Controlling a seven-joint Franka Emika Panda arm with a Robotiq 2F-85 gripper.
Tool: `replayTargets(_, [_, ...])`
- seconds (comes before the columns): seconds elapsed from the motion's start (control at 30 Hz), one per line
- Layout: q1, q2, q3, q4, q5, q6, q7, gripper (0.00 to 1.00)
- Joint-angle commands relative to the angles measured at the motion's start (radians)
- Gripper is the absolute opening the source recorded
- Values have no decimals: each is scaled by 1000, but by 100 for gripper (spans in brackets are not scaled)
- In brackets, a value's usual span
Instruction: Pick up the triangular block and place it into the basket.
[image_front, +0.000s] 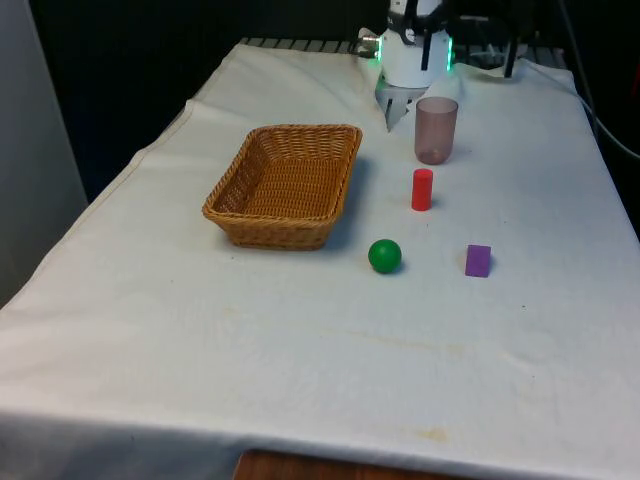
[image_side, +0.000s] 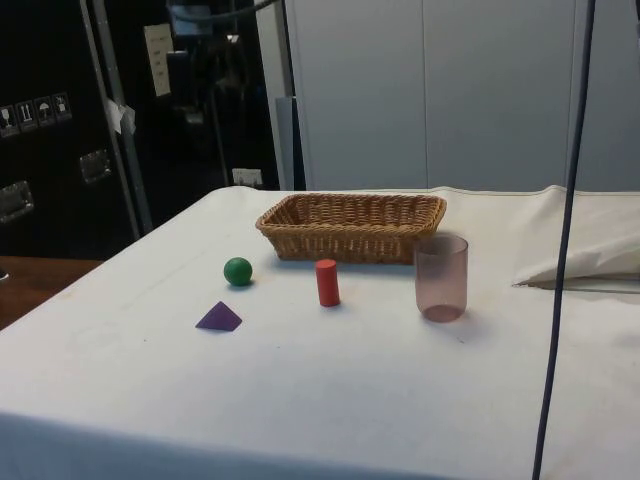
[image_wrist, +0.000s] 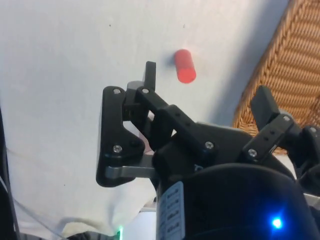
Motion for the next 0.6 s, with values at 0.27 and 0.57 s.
replayTargets(0.27, [5,28,23,-21,-6,67,32,100])
replayTargets(0.57, [8,69,43,-32,-7,131,54,100])
